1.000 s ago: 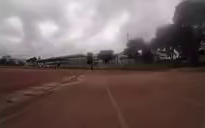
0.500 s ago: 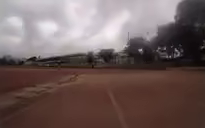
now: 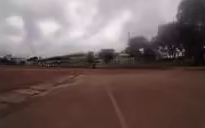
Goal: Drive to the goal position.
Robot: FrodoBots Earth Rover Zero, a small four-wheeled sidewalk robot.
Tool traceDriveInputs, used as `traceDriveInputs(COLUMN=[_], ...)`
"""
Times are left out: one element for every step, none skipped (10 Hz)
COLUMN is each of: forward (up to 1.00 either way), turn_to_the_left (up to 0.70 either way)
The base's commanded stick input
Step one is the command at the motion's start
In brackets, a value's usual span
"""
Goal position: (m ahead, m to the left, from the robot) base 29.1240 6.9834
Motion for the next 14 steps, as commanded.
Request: traceDriveInputs(forward=[0.7, 0.7, 0.7, 0.7, 0.7, 0.7, 0.7, 0.7, 0.7, 0.7, 0.7, 0.7, 0.7, 0.7], turn_to_the_left=[0.01, 0.09, 0.0, 0.0, 0.0, 0.0, 0.0, 0.0, 0.0, 0.0, 0.0, 0.0, 0.0, 0.0])
